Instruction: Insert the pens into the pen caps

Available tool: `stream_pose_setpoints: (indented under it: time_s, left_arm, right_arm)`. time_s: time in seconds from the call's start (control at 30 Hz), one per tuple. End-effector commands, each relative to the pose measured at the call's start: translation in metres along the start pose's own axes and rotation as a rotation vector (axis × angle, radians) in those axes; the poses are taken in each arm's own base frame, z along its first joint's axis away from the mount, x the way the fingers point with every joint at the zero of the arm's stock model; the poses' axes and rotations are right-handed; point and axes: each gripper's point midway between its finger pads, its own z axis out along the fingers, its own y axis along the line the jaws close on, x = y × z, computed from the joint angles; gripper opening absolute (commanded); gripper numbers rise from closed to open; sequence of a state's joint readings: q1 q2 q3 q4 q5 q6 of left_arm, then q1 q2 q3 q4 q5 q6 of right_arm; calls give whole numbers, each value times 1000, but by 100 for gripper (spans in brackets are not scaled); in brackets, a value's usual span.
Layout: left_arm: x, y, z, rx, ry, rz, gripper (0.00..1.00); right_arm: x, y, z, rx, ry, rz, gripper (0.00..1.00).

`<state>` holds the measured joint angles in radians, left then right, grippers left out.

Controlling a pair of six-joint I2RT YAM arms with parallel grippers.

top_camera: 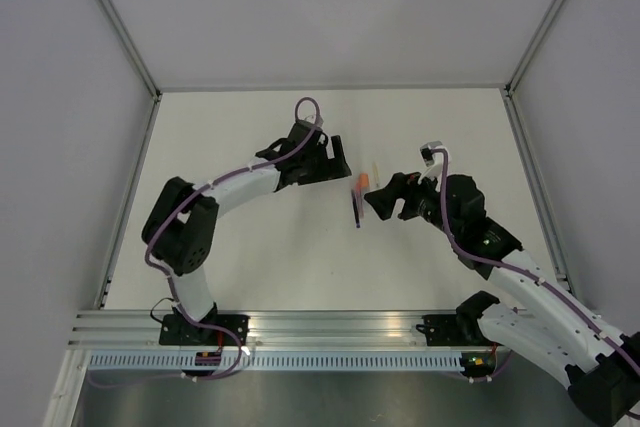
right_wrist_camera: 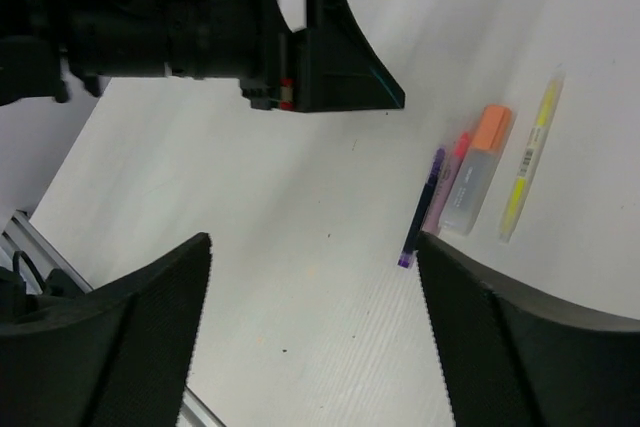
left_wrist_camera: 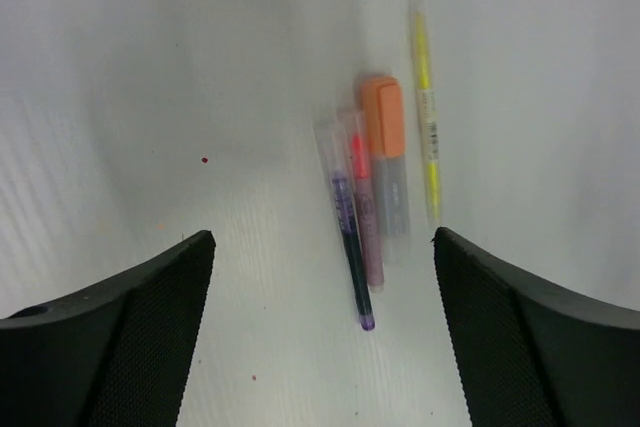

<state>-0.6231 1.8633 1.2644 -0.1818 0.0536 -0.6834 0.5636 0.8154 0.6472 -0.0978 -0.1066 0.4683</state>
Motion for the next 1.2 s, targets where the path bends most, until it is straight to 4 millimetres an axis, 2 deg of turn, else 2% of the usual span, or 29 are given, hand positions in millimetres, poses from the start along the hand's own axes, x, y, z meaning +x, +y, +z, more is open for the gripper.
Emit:
stream_pose_setpoints:
  time_s: [0.0, 0.03, 0.07, 0.13, 0.17, 0.23, 0.27, 0.3, 0.33, 0.37, 0.4, 0.43, 0.47, 0.5, 0.53, 0.57, 0.63, 0.8, 0.97, 1.17]
  left_arm:
    - [-37, -26, -67, 78, -133, 89, 100]
    - [-38, -30, -78, 97, -144, 102, 100]
    - [-39, -32, -99, 117, -168, 128, 100]
    - [-37, -32, -118, 137, -188, 148, 100]
    - [-35, -33, -135, 160, -211, 176, 100]
    - [-29, -30, -148, 182, -223, 200, 100]
    - [-15, -20, -148, 173, -205, 209, 100]
    - [-19, -26, -166, 216, -257, 225, 100]
    - [-13, -28, -172, 251, -259, 244, 100]
    - [3, -16, -169, 253, -243, 269, 100]
    - [0, -27, -189, 327, -304, 296, 100]
    - [4, -28, -194, 356, -321, 310, 100]
    - [19, -20, -191, 369, -308, 318, 100]
    - [22, -21, -196, 400, -325, 322, 100]
    - [18, -34, -213, 479, -387, 341, 100]
    - [28, -29, -211, 490, -381, 346, 100]
    - [26, -32, -224, 524, -436, 363, 100]
    - [26, -25, -229, 511, -477, 364, 100]
    - [30, -22, -218, 495, -447, 359, 100]
    - [30, -20, -217, 488, -449, 360, 100]
  right_arm:
    - [2, -4, 5, 19, 14, 4, 95]
    - [2, -5, 6, 26, 10, 7, 98]
    - [3, -8, 7, 39, 10, 12, 98]
    - [4, -10, 8, 48, 14, 14, 98]
    - [2, -10, 9, 52, 10, 17, 98]
    - [1, -20, 9, 112, -3, 42, 98]
    - [3, -23, 11, 126, 3, 48, 98]
    - [0, -26, 11, 151, -7, 53, 98]
    - [2, -31, 11, 177, 2, 66, 98]
    - [-1, -35, 13, 210, -4, 68, 98]
    - [1, -40, 13, 236, 6, 71, 98]
    - [0, -41, 13, 249, 6, 82, 98]
    - [-1, -43, 15, 264, 8, 83, 98]
    - [0, -43, 16, 267, 15, 84, 98]
    - [1, -44, 17, 271, 20, 82, 98]
    - [2, -44, 17, 268, 24, 80, 98]
    - [2, -42, 18, 253, 21, 75, 98]
    - [2, -41, 18, 236, 11, 59, 98]
    - [1, -38, 16, 214, 3, 52, 98]
    - [-4, -34, 14, 195, -22, 49, 98]
